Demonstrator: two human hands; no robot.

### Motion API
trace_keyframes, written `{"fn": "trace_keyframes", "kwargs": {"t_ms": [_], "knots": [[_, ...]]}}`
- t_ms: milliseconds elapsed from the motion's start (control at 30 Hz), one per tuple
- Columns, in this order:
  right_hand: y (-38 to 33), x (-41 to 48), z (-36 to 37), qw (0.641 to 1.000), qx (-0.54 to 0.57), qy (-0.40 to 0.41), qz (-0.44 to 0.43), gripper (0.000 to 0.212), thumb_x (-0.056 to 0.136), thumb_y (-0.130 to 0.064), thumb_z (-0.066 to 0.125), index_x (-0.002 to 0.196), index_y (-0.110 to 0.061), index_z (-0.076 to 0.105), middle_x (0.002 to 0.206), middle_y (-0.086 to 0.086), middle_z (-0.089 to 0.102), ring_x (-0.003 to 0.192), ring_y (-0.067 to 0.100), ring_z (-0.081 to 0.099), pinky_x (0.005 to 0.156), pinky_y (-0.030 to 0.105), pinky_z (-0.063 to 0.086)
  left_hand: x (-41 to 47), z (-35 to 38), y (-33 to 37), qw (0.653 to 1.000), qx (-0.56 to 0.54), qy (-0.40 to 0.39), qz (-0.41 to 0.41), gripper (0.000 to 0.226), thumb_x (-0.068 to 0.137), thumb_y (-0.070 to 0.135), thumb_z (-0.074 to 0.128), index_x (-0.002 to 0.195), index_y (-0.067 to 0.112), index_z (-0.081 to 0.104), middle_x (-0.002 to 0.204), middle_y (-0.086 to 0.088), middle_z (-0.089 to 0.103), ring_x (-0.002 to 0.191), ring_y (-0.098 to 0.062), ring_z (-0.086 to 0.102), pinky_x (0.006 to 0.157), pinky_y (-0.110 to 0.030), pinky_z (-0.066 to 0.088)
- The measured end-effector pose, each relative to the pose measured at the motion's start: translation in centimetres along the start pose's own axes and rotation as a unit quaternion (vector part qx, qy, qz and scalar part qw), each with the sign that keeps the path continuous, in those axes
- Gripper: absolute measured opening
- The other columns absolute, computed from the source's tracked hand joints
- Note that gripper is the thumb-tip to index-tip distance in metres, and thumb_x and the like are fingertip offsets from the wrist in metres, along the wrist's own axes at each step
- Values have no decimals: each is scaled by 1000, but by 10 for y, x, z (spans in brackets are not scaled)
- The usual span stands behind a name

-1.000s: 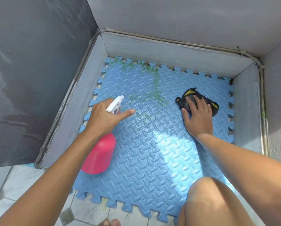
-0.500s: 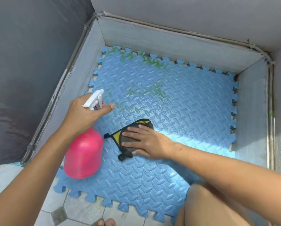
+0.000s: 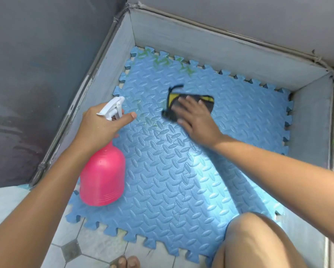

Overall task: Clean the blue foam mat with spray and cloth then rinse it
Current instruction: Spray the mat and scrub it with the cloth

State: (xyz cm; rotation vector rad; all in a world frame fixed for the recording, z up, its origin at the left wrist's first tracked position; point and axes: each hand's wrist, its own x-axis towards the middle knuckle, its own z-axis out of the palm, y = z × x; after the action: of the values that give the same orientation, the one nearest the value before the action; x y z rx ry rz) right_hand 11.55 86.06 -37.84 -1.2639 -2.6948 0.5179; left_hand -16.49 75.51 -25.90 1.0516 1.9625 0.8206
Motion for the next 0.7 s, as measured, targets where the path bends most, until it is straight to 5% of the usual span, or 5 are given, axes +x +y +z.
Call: {"fn": "trace_keyframes", "kwargs": {"t_ms": [200,400,500,600,700], "knots": [[-40,-76,18,972,12,-117,-205,48,106,-50,40,151,-35,47,167,-6,29,158,17,14,127,42,7,-4,6,-2,994,78,76,-1,57,82,50,78,65,-3,64,66,-24,67,52,-26,56,54,-30,48],[-37,-73,23,972,1,-105,-211,48,107,-51,37,150,-36,48,166,-6,31,157,18,18,126,45,15,-18,2,-14,995,97,3,-4,58,74,61,76,82,5,69,65,-12,69,63,-28,66,70,-38,58],[-38,-73,24,969,-8,-109,-221,49,107,-52,34,152,-37,46,167,-7,28,158,17,14,127,44,12,-26,-5,-19,993,87,82,-18,55,79,54,76,76,-1,71,59,-17,68,40,-11,54,55,-30,53],[-50,-62,28,958,-20,-122,-259,49,108,-52,32,153,-37,43,167,-7,28,158,16,11,128,45,12,-30,-15,-26,988,68,138,-17,62,76,57,76,77,-4,69,58,-23,64,40,-18,54,52,-37,57],[-68,-33,34,923,-14,-142,-357,51,107,-50,32,152,-31,48,166,-2,32,157,21,19,128,47,15,-29,-21,-30,989,61,138,2,57,77,59,73,82,2,74,59,-8,71,50,-26,67,64,-42,62]]}}
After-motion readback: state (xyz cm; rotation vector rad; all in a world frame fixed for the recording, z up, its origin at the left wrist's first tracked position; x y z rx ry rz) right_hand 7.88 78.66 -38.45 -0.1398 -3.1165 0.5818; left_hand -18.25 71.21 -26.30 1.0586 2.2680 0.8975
